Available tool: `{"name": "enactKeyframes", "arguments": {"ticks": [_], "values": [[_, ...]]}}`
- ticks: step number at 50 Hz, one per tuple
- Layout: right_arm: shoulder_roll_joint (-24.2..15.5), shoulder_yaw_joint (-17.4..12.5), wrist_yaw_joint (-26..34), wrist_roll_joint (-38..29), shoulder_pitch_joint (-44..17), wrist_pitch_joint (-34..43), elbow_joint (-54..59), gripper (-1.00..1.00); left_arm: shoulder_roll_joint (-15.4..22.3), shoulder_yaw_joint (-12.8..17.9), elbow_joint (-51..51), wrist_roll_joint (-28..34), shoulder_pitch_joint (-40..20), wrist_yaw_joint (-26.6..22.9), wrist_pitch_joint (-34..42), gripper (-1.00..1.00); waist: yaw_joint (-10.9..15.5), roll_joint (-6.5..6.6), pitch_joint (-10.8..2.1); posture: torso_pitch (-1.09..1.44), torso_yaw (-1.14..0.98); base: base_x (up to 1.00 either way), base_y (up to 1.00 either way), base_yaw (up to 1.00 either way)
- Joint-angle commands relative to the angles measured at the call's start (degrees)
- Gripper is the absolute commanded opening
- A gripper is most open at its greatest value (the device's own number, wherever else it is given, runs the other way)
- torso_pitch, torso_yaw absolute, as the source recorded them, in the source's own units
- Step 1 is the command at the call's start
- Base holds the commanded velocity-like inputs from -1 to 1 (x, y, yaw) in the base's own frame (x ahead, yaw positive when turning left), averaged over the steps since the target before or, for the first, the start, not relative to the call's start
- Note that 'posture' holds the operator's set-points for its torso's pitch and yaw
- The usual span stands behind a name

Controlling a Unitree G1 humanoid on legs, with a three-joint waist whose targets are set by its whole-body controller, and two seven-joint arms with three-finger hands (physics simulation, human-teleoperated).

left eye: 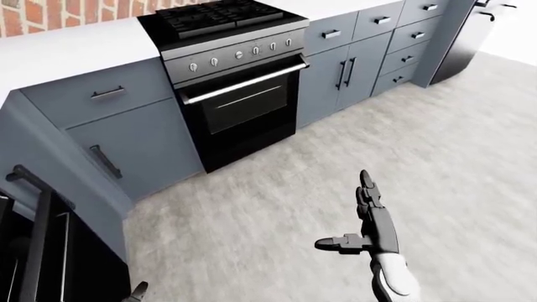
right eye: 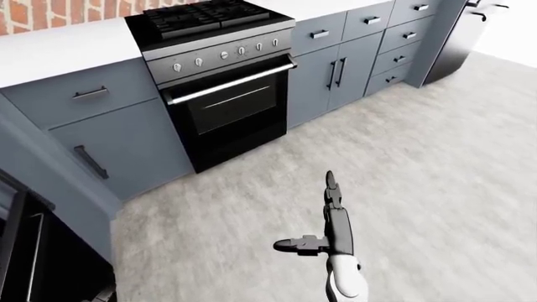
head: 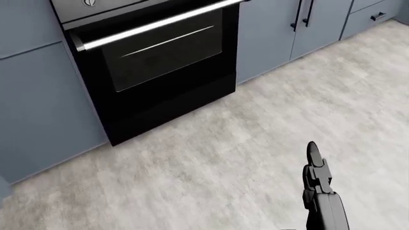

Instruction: Close the dishwasher door

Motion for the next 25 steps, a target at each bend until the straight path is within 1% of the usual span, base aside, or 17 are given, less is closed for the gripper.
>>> {"name": "enactKeyframes", "arguments": {"ticks": [1, 25], "values": [[-0.1, 0.1, -0.1, 0.0, -0.7, -1.8, -2.5, 1.00, 2.7, 0.0, -1.1, 1.1, 0.5, 3.9, -2.6, 1.00, 0.5, 0.85, -0.65, 0.00, 0.00, 0.00, 0.00, 0.00], [-0.1, 0.2, 0.0, -0.1, -0.8, -0.9, -3.4, 1.00, 3.2, 1.1, -1.1, 0.3, 2.2, 5.5, -2.4, 1.00, 0.3, 1.23, -0.47, 0.00, 0.00, 0.00, 0.00, 0.00]]}}
